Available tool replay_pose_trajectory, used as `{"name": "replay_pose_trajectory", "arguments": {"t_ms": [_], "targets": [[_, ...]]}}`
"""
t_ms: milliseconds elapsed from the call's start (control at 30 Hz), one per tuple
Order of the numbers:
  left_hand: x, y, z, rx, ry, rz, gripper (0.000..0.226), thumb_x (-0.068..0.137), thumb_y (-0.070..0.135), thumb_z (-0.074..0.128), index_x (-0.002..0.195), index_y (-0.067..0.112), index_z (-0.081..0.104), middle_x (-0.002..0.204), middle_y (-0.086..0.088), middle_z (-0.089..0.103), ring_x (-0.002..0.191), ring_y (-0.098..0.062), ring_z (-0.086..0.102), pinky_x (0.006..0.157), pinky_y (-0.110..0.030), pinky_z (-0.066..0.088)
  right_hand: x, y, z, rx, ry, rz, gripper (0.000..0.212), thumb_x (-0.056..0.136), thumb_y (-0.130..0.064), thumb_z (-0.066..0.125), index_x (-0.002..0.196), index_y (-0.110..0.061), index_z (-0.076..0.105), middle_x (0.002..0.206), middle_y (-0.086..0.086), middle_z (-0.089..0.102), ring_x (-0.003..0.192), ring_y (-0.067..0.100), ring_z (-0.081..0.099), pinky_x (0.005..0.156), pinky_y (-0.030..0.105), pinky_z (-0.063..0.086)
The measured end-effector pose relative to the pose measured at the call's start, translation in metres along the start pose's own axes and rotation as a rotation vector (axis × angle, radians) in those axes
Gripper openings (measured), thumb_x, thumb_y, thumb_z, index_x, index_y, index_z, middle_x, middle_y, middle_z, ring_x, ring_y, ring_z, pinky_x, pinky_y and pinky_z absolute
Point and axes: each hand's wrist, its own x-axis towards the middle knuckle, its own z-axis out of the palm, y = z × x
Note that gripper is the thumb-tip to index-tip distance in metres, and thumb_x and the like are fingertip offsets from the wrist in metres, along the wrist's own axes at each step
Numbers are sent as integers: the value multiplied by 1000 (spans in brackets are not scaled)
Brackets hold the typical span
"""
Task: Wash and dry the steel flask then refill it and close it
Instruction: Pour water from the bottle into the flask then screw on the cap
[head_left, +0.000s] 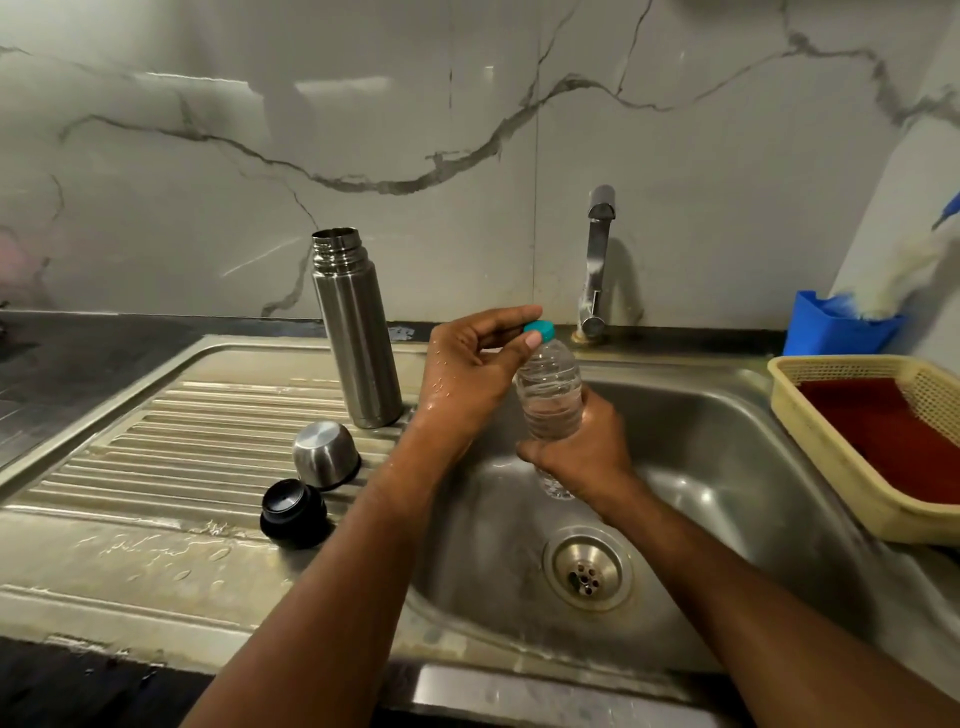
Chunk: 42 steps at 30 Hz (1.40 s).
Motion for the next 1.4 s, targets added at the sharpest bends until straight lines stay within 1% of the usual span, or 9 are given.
{"name": "replay_pose_trajectory", "arguments": {"t_ms": [133, 300, 400, 567, 767, 1000, 1133, 1267, 1400], "targets": [[-3, 1, 2, 133, 98, 57, 27, 92, 12, 80, 118, 16, 78, 103, 17, 76, 99, 3, 73, 80, -12, 57, 1, 4, 3, -25, 11, -19, 53, 57, -11, 92, 99, -29, 65, 85, -7, 74, 75, 7, 73, 70, 31, 64], [-6, 6, 0, 283, 228, 109, 24, 85, 27, 88, 106, 18, 84, 92, 12, 80, 81, -5, 75, 74, -18, 62, 0, 4, 2, -81, 23, -71, 57, 59, -21, 93, 107, -27, 64, 89, -12, 72, 79, 5, 72, 65, 20, 57], [-5, 9, 0, 299, 296, 74, 27, 80, 35, 92, 101, 19, 85, 87, 11, 80, 77, -4, 76, 75, -24, 64, -5, -3, 1, -21, 24, -169, 62, 64, -41, 95, 114, -27, 60, 95, -13, 73, 83, 1, 72, 70, 19, 58], [-3, 17, 0, 143, 154, -23, 27, 84, 32, 88, 107, 18, 83, 95, 7, 81, 87, -5, 77, 79, -26, 64, -10, -11, 2, 92, 16, -228, 71, 67, -69, 83, 122, -31, 60, 102, -11, 75, 90, 4, 74, 78, 35, 63], [3, 11, -12, 84, -71, -7, 26, 99, 15, 71, 124, 13, 77, 121, -3, 75, 91, -1, 70, 68, -12, 53, -5, -6, 0, 97, 48, -204, 62, 71, -61, 82, 121, -27, 65, 101, -11, 76, 89, 3, 73, 79, 34, 63], [6, 11, -19, 143, -88, 31, 28, 93, 17, 80, 121, 14, 78, 100, -10, 75, 83, -15, 71, 68, -18, 55, -5, -2, 3, 63, 8, -209, 51, 68, -51, 88, 110, -30, 68, 93, -12, 76, 82, 2, 73, 74, 27, 60], [7, 15, -23, 272, -128, 56, 16, 96, 21, 77, 108, 12, 82, 103, 0, 77, 86, -4, 72, 68, -17, 56, -4, -1, 3, 59, -10, -220, 56, 67, -55, 87, 112, -29, 67, 95, -10, 76, 83, 3, 73, 74, 29, 61], [4, 18, -24, 305, -107, 72, 15, 95, 21, 78, 108, 15, 83, 101, 6, 80, 91, -7, 75, 82, -24, 62, -3, 2, 2, 28, 4, -220, 56, 67, -57, 87, 111, -30, 66, 95, -10, 76, 83, 4, 73, 75, 31, 62], [1, 19, -24, 289, -27, 91, 20, 92, 20, 82, 112, 15, 82, 100, 8, 80, 91, -3, 75, 81, -14, 56, -1, 3, -1, 28, 14, -225, 58, 65, -60, 86, 112, -30, 67, 96, -10, 76, 84, 5, 73, 76, 34, 63]]}}
